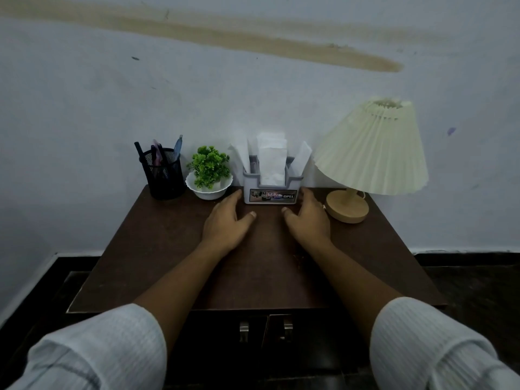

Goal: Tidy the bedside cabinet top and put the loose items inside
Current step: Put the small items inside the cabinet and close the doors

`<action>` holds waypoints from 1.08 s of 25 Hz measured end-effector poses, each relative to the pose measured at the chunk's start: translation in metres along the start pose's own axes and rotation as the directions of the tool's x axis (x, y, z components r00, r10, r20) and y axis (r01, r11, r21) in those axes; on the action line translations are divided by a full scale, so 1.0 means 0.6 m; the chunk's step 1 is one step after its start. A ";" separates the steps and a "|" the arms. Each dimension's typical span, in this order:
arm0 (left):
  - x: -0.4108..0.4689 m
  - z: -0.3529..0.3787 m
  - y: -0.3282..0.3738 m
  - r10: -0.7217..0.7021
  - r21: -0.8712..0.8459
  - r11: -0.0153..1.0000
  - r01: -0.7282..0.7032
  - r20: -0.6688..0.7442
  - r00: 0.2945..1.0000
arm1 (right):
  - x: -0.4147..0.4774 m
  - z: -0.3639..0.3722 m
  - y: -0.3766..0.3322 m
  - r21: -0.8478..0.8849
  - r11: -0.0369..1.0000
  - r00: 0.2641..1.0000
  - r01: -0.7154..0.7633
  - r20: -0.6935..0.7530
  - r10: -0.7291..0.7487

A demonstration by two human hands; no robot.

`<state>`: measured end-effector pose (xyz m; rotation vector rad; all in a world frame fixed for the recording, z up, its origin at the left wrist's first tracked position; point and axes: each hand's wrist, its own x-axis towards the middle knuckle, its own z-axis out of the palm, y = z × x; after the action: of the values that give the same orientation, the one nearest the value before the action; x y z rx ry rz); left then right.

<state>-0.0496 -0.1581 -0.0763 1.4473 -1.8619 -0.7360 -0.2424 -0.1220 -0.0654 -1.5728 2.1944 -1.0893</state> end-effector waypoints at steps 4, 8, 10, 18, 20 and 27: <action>0.011 0.004 0.008 0.044 -0.001 0.999 -0.044 -0.027 0.999 | 0.005 0.003 0.001 0.030 0.999 0.999 0.018 -0.030 -0.017; 0.013 0.007 0.008 0.080 0.027 0.996 -0.079 -0.010 0.997 | 0.006 0.007 0.005 0.021 1.000 0.998 0.009 -0.055 -0.008; 0.018 0.007 0.007 0.087 0.052 0.995 -0.086 -0.004 0.996 | 0.008 0.009 0.006 -0.014 1.000 0.999 0.022 -0.034 -0.022; -0.037 -0.043 -0.024 0.030 -0.177 0.982 -0.070 -0.219 0.975 | -0.044 0.027 -0.031 0.147 0.982 0.993 0.117 -0.020 -0.115; -0.041 -0.074 -0.047 -0.057 -0.166 0.986 -0.009 -0.386 0.921 | -0.055 0.059 -0.063 0.193 0.964 0.974 0.183 0.101 -0.205; 0.000 -0.113 -0.081 -0.143 -0.120 0.986 0.119 -0.218 0.966 | -0.036 0.132 -0.148 0.081 0.973 0.950 0.215 0.212 -0.228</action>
<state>0.0325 -0.1715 -0.0709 1.5287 -1.5449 -0.6906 -0.1246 -0.1502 -0.0653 -1.8518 1.8634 -0.9709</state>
